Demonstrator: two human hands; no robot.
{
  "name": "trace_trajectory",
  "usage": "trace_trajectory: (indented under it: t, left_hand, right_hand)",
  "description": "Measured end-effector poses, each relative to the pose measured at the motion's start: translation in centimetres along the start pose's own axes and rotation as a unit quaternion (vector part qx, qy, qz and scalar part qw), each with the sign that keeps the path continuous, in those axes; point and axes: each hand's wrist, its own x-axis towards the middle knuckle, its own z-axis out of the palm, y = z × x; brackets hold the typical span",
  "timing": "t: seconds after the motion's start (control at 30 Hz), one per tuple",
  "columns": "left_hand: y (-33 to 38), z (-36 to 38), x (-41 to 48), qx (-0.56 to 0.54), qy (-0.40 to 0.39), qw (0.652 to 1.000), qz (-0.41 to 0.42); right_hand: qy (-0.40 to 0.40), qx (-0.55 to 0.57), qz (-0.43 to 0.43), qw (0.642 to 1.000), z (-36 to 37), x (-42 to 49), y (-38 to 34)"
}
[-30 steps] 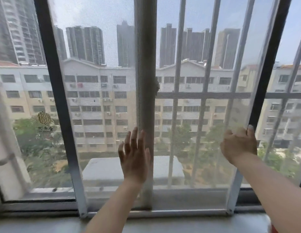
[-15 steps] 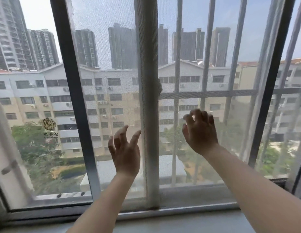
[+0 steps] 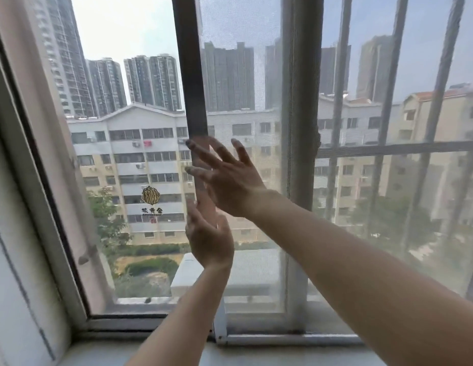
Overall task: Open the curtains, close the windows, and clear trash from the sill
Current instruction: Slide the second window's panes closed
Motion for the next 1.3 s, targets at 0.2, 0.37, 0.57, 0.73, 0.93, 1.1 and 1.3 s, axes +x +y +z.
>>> trace_trajectory:
  t: [0.2, 0.37, 0.57, 0.73, 0.93, 1.1, 1.3]
  left_hand:
    - [1.6, 2.1, -2.0, -0.071, -0.009, 0.997, 0.019]
    - [3.9, 4.8, -4.8, -0.116, -0.032, 0.993, 0.018]
    - [6.8, 7.4, -7.3, -0.13, -0.05, 0.99, -0.009]
    - [7.7, 8.0, -8.6, -0.112, -0.119, 0.987, 0.008]
    - [5.4, 5.1, -5.2, -0.11, -0.214, 0.97, 0.029]
    - [-0.1, 1.3, 0.7, 0.028, 0.002, 1.0, -0.006]
    - [-10.0, -6.4, 8.9, 0.113, 0.026, 0.992, -0.051]
  right_hand:
    - [-0.052, -0.084, 0.023, 0.995, -0.9, -0.4, 2.9]
    - [-0.048, -0.128, 0.017, 0.99, -0.8, -3.6, 6.3]
    - [-0.064, -0.127, 0.03, 0.989, -1.0, -6.4, 9.7]
    - [-0.018, -0.154, 0.051, 0.987, -1.2, -7.7, 10.8]
    - [0.111, -0.087, 0.079, 0.987, 0.2, -5.6, 8.5]
    - [0.08, -0.003, -0.041, 0.996, 3.3, -1.3, 2.4]
    - [0.049, 0.031, -0.147, 0.988, 6.2, 6.7, -6.4]
